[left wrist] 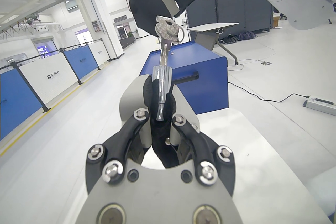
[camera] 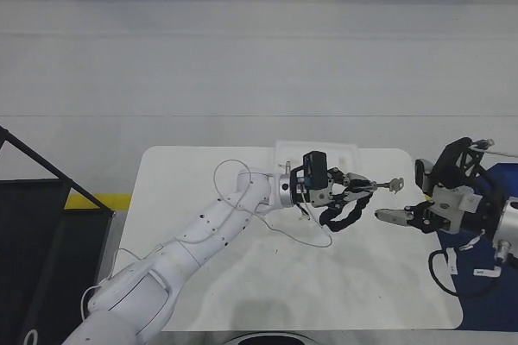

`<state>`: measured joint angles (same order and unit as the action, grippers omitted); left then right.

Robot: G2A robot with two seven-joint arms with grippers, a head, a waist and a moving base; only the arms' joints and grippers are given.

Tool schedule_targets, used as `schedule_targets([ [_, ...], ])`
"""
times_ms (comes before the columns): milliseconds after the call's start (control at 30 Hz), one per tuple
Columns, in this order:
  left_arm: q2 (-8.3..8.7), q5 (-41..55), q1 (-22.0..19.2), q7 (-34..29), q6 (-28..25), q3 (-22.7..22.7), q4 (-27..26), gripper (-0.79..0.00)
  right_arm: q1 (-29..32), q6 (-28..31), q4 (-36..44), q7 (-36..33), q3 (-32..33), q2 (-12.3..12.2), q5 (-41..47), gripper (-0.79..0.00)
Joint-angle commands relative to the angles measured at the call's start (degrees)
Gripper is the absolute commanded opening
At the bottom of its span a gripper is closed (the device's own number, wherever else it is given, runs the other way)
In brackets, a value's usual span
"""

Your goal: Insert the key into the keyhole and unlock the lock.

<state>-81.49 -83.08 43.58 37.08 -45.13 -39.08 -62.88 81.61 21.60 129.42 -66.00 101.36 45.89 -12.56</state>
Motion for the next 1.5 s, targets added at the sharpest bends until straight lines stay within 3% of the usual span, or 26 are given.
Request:
schedule_targets([
  [0,0.23,1.4,0.5,-1.9,-1.2,-0.8,-0.8,-0.785,0.3,2.1,-0.1,-0.2,0.0,-0.1,-0.5,0.0],
  [100,0.63,4.3,1.3,-5.4,-2.8,-2.3,-2.1,-0.785,0.6,4.4,-0.8,0.1,-0.1,-0.2,-0.8,0.0],
  [467,1.76,9.6,4.2,-15.2,-3.8,-6.3,-6.5,-0.785,0.7,4.5,-1.3,0.8,-0.2,-0.3,-0.7,0.0],
  [667,1.68,11.6,4.0,-19.2,-5.8,-6.3,-6.5,-0.785,1.1,13.4,1.1,7.0,-0.7,-0.3,-11.0,0.0],
  [867,1.23,12.7,3.4,-20.1,-5.9,-5.7,-6.6,-0.785,2.1,20.3,3.0,9.9,-1.3,-0.5,-19.4,0.0],
  [1100,0.78,12.8,2.8,-19.5,-5.7,-5.3,-6.1,-0.785,2.9,20.5,4.2,11.4,-3.4,-0.7,-25.2,0.0],
  [1467,0.67,9.4,2.7,-17.6,-6.6,-4.9,-6.3,-0.785,2.1,20.6,4.6,9.8,-7.1,-1.2,-27.2,0.0],
])
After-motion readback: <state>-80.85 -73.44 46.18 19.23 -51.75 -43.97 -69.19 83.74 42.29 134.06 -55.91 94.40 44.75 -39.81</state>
